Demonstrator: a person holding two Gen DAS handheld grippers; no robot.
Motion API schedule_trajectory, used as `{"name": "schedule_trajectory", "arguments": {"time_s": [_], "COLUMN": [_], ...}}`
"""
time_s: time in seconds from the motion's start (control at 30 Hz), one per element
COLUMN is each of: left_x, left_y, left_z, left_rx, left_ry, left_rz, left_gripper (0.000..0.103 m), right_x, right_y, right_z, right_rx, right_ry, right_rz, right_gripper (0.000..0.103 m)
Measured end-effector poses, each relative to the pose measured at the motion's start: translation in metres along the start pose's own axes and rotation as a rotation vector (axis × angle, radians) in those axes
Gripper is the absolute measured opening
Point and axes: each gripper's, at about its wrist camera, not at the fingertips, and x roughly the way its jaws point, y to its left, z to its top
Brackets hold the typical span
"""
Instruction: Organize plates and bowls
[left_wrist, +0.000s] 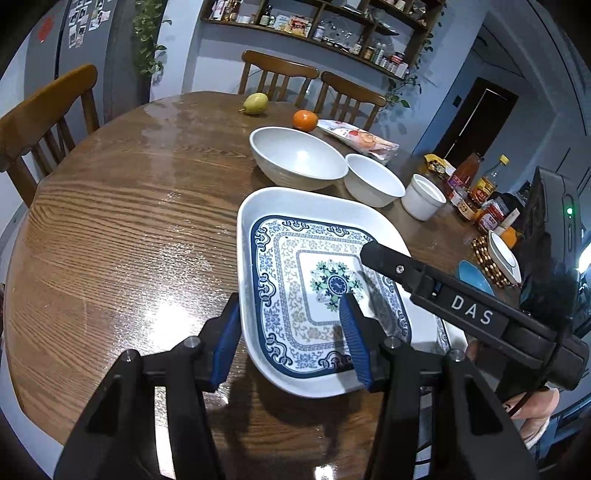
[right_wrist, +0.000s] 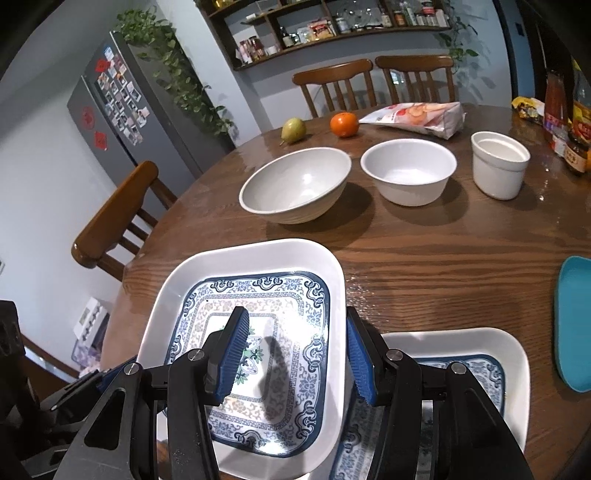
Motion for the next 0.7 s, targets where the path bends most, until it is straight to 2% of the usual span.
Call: {"name": "schedule_trajectory", "arguments": {"time_s": [0.7], "left_x": [0.006], "left_y": [-0.036], "left_z": [-0.01], "left_rx": [0.086], "left_ry": [0.028], "left_rz": [-0.081], "left_gripper": [0.05], "right_x": [-0.035], "right_y": [-0.026], "right_z": [-0.014], "right_rx": [0.056], "right_ry": [-0.066], "right_rz": [-0.081], "right_gripper": [0.054]}}
